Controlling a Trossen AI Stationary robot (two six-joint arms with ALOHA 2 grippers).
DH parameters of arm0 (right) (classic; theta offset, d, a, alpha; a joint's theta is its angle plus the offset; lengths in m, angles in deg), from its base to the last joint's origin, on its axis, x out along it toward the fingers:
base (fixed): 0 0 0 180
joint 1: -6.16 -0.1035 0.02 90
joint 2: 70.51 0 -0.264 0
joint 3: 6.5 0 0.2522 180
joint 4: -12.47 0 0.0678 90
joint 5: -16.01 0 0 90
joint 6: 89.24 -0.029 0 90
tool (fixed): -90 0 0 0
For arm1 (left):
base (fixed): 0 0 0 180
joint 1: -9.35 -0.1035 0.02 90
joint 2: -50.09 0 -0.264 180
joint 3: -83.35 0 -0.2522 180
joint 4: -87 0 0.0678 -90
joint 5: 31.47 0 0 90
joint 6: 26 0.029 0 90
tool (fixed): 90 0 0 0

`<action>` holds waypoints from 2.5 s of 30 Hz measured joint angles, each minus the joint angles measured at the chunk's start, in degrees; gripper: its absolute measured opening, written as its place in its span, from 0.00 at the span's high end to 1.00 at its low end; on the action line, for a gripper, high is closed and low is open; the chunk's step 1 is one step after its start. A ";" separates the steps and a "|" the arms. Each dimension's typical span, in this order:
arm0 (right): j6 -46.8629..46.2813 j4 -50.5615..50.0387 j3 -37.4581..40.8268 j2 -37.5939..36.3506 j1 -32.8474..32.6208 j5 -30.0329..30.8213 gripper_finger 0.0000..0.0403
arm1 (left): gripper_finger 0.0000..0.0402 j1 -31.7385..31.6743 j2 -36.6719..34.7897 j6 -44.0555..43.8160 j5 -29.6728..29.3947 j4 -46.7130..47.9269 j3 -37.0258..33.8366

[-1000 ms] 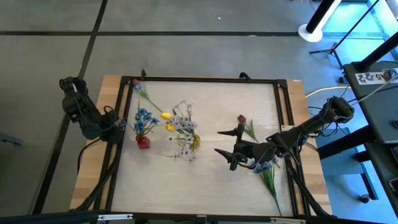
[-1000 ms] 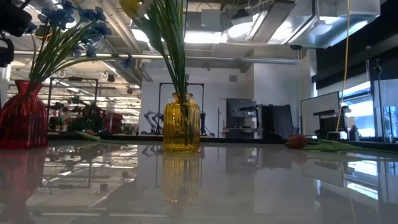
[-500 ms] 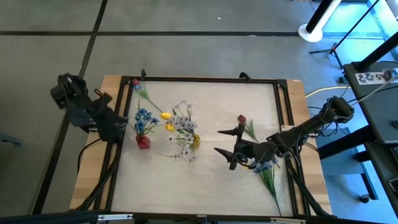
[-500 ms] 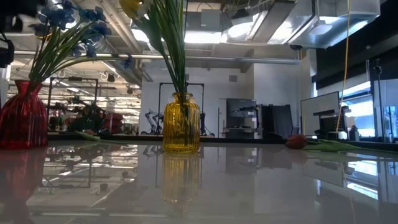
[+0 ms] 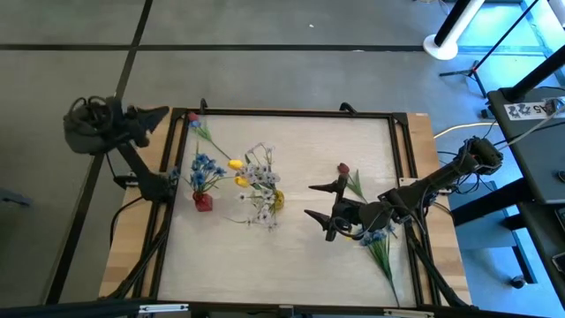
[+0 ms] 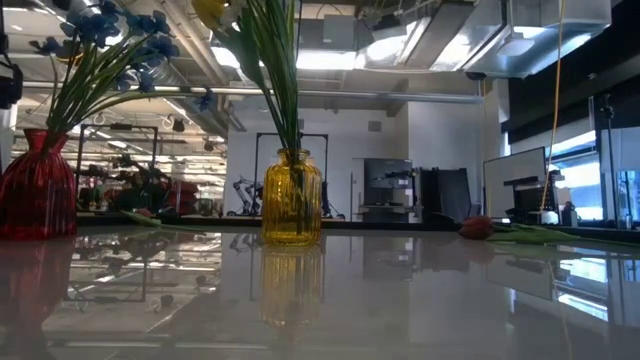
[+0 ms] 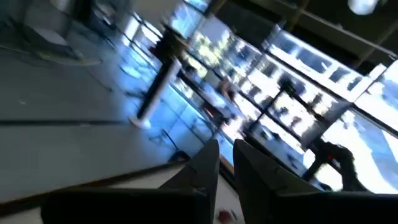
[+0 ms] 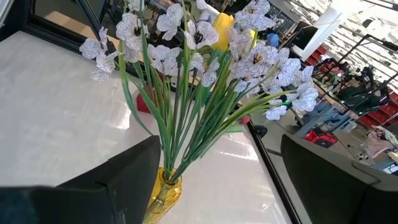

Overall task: Sort flowers into vase by color
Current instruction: Put the top dark red tulip into the red flower vase

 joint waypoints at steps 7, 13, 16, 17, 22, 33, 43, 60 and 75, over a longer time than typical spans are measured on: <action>0.51 1.82 0.02 0.00 1.63 -1.38 0.18 | 0.89 -5.41 0.86 -7.71 -0.41 -0.09 -12.09; 1.76 5.19 0.02 0.00 4.87 -6.63 0.18 | 0.89 -16.22 1.96 -5.50 -0.68 -10.47 -22.25; 2.13 6.37 0.02 0.00 6.20 -7.42 0.18 | 0.89 -20.76 4.56 2.99 0.62 -20.86 -24.67; 2.37 6.40 0.02 0.00 6.52 -7.82 0.18 | 0.89 -22.29 5.64 6.35 1.42 -24.73 -25.05; 2.58 7.47 0.02 0.00 7.63 -8.17 0.18 | 0.89 -33.86 13.17 29.15 8.51 -50.17 -24.52; -2.30 2.07 0.02 0.00 7.76 -6.84 0.18 | 0.99 -68.79 30.06 54.38 21.25 -75.19 -16.29; -6.65 1.27 0.02 0.00 7.76 -5.57 0.18 | 1.00 -91.94 39.78 45.06 32.42 -52.52 0.15; -16.89 -6.48 0.02 0.00 7.75 -6.26 0.18 | 0.94 -114.63 54.97 18.19 69.43 -18.65 6.41; -21.05 -14.67 0.02 0.00 7.71 -13.38 0.18 | 0.67 -106.75 64.12 4.59 70.64 -6.55 6.36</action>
